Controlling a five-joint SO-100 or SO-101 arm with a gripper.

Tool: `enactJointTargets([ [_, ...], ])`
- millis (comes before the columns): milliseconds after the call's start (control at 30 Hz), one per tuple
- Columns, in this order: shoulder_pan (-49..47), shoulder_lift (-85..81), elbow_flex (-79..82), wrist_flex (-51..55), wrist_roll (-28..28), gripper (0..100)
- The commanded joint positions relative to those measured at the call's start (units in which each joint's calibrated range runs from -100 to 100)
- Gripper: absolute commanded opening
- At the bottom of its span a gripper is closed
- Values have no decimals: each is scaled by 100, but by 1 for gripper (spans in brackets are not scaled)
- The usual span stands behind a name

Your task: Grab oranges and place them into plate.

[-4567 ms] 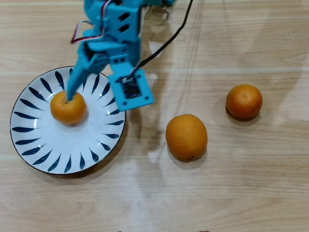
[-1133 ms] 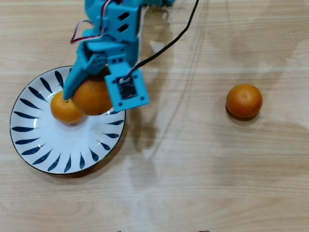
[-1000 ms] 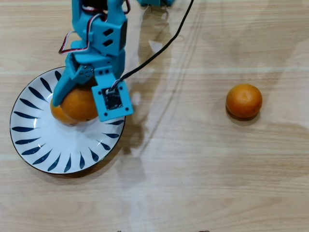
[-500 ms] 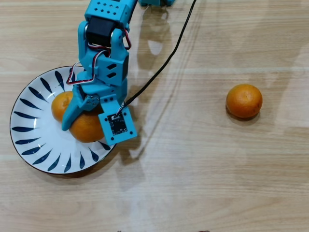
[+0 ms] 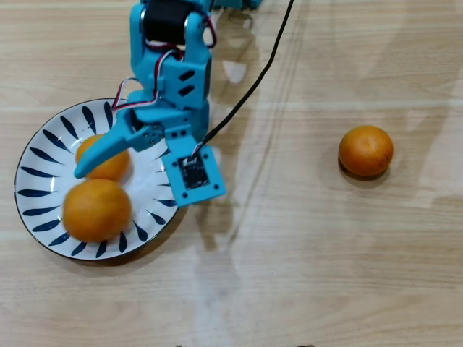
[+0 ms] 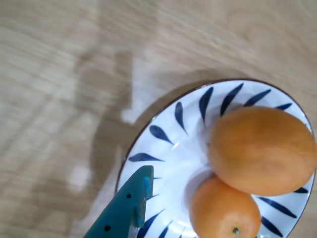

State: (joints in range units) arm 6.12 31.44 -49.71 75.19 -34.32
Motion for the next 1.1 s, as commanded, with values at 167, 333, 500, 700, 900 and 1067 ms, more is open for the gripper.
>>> enactJointTargets([
  [167,-1080,-363,-2032,1690,-546,49],
  [333,-1927,-803,-1824,1647,-912,28],
  [500,-2749,-1378,-1063,1604,-1236,25],
  [700,-3757,-2037,548,1595,-1973,25],
  [900,-4580,-2189,1571,977,-2699,25],
  [1067,-4798,-2012,2531,-476,-2851,25],
])
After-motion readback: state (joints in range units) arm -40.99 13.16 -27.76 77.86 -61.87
